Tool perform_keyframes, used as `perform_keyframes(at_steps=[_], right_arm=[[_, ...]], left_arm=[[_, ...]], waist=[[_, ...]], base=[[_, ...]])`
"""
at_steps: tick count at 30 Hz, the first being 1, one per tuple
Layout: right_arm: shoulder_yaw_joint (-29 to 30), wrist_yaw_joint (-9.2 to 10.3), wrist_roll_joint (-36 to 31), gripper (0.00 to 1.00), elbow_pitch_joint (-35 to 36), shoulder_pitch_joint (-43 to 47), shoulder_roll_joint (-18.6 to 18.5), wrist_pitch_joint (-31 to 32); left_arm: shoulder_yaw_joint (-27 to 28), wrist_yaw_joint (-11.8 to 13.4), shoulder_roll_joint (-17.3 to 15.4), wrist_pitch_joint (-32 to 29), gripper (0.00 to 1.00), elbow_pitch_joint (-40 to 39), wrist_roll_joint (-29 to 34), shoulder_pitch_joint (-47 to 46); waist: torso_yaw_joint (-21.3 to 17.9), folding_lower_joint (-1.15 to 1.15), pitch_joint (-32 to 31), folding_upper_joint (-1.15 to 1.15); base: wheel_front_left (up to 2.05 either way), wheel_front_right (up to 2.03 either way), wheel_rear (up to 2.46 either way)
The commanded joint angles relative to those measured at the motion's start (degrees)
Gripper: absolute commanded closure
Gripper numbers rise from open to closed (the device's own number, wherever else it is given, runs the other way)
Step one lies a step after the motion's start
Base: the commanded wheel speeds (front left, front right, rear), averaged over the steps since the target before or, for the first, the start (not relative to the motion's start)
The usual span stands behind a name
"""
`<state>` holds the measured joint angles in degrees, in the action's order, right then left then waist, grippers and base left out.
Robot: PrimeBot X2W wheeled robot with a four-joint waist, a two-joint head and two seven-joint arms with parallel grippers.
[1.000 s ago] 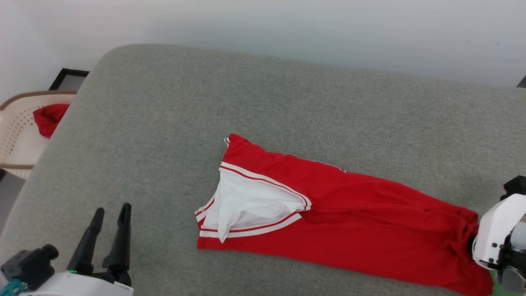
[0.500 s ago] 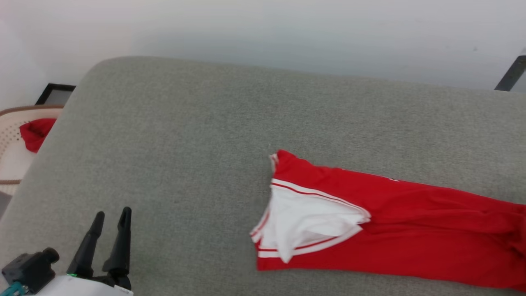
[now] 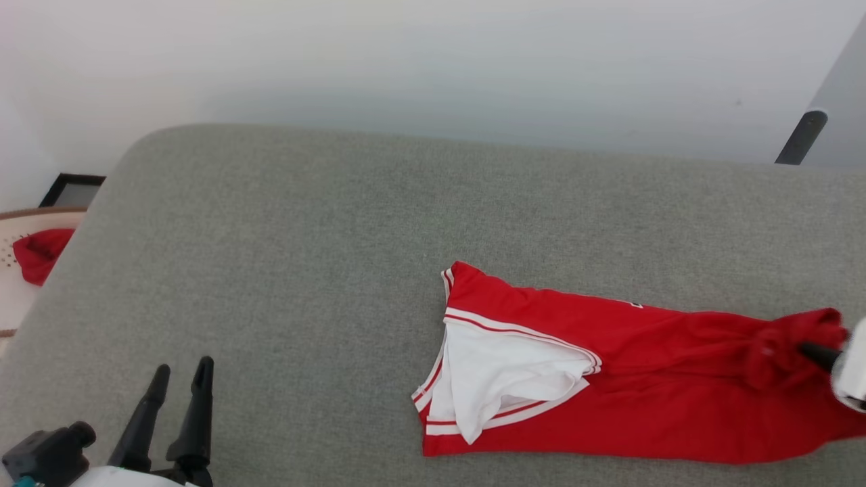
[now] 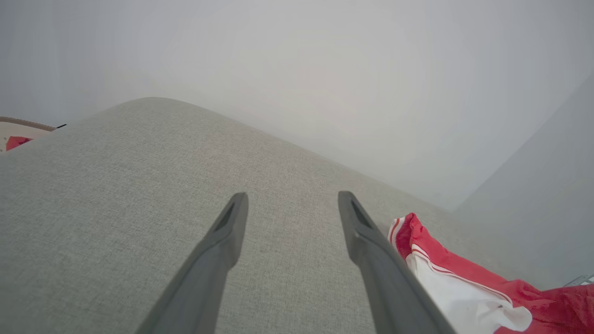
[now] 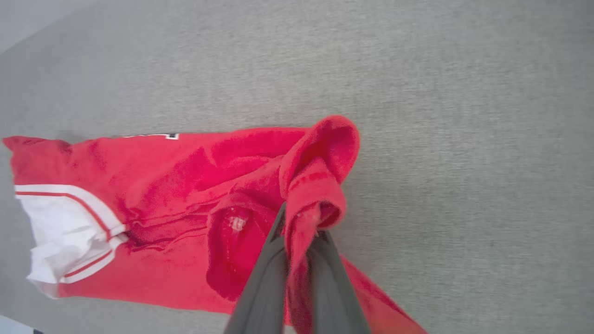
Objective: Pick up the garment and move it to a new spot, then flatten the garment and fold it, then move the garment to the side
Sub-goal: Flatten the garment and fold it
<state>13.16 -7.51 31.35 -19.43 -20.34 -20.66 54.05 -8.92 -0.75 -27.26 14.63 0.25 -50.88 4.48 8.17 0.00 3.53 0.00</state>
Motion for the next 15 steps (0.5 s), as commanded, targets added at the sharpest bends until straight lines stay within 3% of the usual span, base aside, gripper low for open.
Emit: perform_keyframes(at_steps=[1, 8, 15], right_arm=[[-0.42, 0.04, 1.83, 1.00, 1.82, 1.13, 1.25, 0.77], [-4.10, 0.04, 6.86, 1.00, 11.46, 3.13, 8.36, 4.23], [-10.00, 0.04, 6.78, 1.00, 14.80, 2.07, 15.11, 2.97]], left_arm=[[0.06, 0.13, -0.10, -0.18, 0.00, -0.11, -0.32, 0.47], [-0.80, 0.10, -0.11, -1.19, 0.00, -0.40, -0.49, 0.27], [-1.89, 0.09, 0.44, -1.83, 0.00, -0.41, -0.41, -0.91]], waist=[[-0.38, 0.00, -0.74, 0.00], [0.83, 0.00, -2.02, 0.00], [3.42, 0.00, -2.30, 0.00]], base=[[0.00, 0.00, 0.00], [0.00, 0.00, 0.00], [0.00, 0.00, 0.00]])
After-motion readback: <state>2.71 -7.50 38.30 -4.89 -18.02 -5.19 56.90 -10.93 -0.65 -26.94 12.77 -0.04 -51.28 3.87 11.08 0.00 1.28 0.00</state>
